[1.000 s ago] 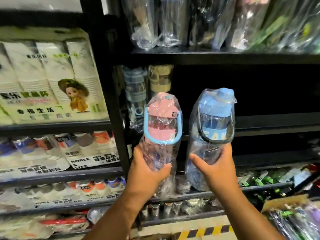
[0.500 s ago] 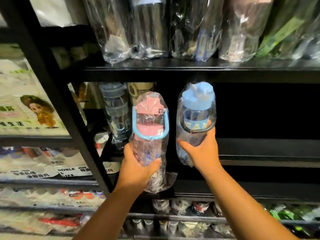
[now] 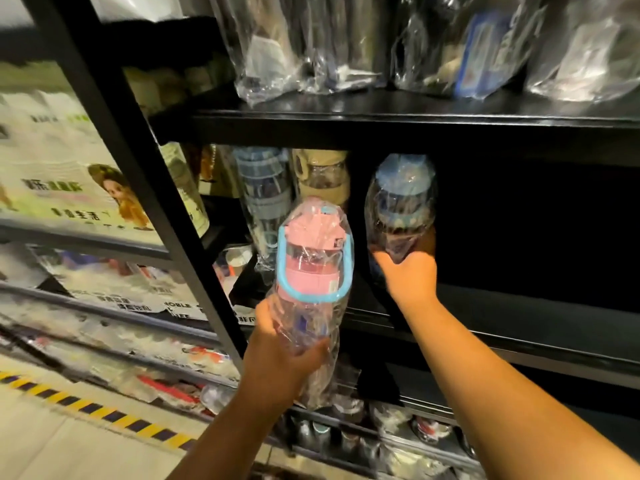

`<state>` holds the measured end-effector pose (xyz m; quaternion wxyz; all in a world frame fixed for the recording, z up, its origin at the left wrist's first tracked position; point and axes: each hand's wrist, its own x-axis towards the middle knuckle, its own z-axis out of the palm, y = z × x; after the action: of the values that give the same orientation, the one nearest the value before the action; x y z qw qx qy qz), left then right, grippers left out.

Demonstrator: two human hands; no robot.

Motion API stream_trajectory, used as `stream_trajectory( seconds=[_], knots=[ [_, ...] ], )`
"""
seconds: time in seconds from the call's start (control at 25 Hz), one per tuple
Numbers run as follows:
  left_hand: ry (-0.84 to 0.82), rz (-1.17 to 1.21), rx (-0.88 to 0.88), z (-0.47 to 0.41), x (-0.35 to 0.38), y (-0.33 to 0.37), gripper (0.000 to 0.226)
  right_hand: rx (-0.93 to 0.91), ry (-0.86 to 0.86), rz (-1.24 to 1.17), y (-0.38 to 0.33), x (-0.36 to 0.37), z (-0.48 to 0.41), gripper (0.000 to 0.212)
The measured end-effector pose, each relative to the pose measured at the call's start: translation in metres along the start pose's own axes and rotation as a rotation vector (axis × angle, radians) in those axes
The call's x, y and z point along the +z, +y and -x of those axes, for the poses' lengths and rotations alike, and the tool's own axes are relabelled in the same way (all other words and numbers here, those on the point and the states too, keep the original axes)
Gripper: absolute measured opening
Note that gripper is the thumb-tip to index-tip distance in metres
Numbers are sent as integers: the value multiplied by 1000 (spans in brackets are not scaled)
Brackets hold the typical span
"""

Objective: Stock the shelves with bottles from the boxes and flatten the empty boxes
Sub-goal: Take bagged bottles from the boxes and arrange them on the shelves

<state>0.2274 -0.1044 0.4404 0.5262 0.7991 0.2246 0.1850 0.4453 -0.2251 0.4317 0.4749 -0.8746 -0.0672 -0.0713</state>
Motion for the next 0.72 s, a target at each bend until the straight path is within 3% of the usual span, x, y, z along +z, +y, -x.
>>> stream_trajectory(
  seconds=[0.12,0.32,0.6,0.72],
  knots=[
    [-8,30,-17,6,-2,1,75,43,-62,139,-7,8,-3,65],
    [-3,55,-23,11,-11,-10,77,102,-48,156,-6,14,-5,71],
    [-134,64,45,7,-25,-12,59,98,50,-6,-5,2,29,73],
    [-159,119,32,4,-25,-7,59,94,115,-237,-2,-6,72,71]
  ],
)
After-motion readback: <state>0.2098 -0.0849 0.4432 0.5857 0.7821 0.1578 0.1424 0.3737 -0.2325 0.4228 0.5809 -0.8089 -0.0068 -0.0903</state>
